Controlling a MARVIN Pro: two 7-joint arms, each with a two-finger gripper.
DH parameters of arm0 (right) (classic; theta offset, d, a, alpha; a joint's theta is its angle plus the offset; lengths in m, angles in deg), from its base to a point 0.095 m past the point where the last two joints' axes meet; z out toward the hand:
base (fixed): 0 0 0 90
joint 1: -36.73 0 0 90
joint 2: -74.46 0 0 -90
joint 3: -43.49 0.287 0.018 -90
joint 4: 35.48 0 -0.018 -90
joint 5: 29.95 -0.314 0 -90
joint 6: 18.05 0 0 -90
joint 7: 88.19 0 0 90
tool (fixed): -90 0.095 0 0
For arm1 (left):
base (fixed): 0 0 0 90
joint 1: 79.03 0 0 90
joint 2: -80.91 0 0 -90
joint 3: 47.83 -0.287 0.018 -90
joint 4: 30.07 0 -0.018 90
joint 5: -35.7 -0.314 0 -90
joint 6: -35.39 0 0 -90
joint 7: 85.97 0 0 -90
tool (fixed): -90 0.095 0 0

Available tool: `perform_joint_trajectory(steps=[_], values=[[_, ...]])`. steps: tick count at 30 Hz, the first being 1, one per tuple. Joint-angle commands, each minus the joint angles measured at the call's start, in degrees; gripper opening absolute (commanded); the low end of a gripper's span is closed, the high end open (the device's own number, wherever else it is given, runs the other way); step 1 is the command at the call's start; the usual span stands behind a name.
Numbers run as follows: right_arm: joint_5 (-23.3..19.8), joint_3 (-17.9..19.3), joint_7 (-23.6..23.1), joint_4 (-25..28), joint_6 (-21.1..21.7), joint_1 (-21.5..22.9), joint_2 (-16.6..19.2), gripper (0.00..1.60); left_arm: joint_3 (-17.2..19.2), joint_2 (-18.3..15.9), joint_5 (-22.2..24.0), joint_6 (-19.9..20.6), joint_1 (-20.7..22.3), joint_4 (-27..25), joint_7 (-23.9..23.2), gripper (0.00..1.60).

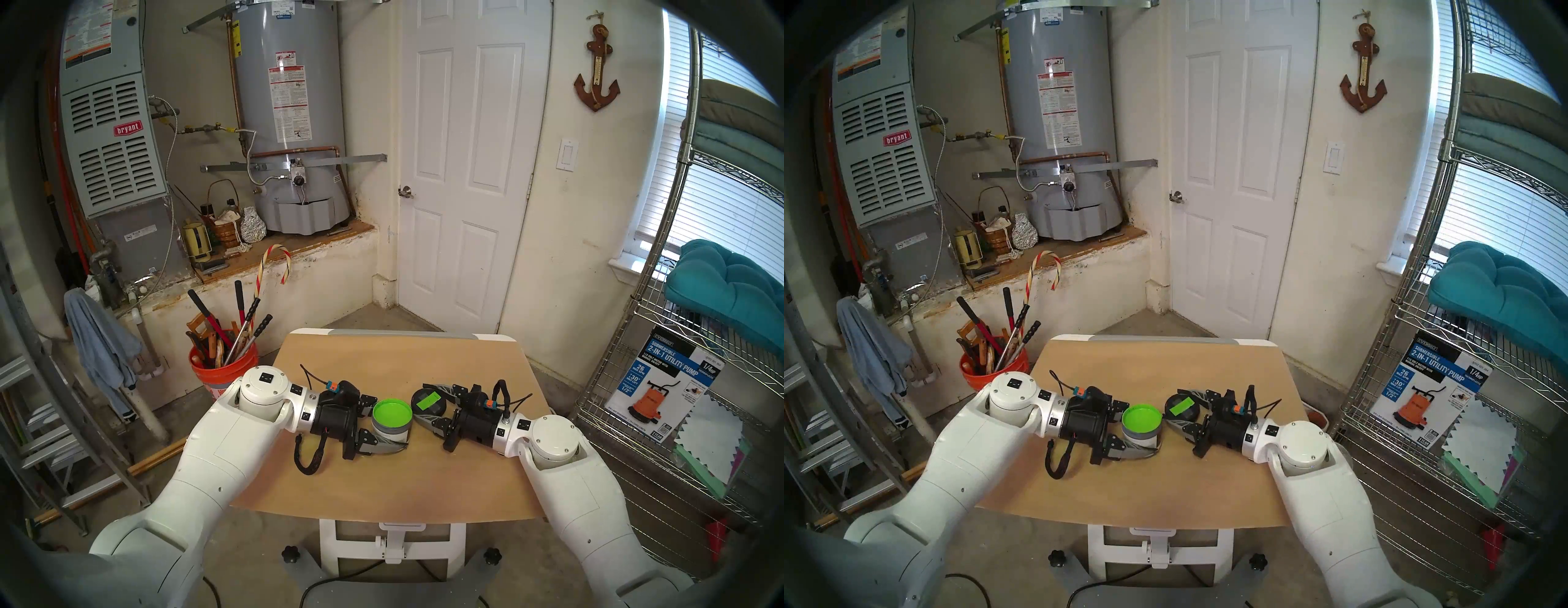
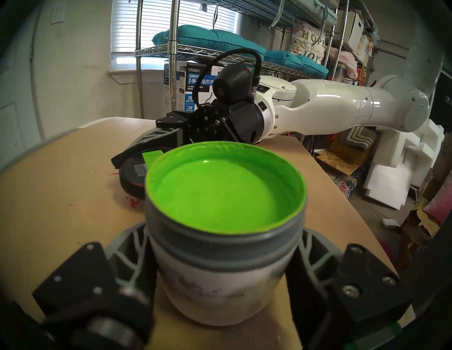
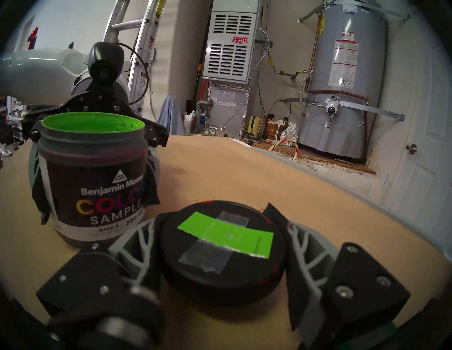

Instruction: Open paint jar

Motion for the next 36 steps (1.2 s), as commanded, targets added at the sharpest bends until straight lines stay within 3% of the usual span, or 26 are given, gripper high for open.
perform_joint_trajectory(steps=[1,36], values=[[-0.4,0.3,0.1,1.2,-0.5,-0.1,-0.2,0.58,0.0,0.2,0.3,0.3,-1.2,-1.4,0.0,0.00],[-0.4,0.5,0.2,1.2,-0.8,-0.7,-0.7,0.55,-0.9,-0.1,-1.3,-0.6,-3.8,-2.5,2.7,0.00]])
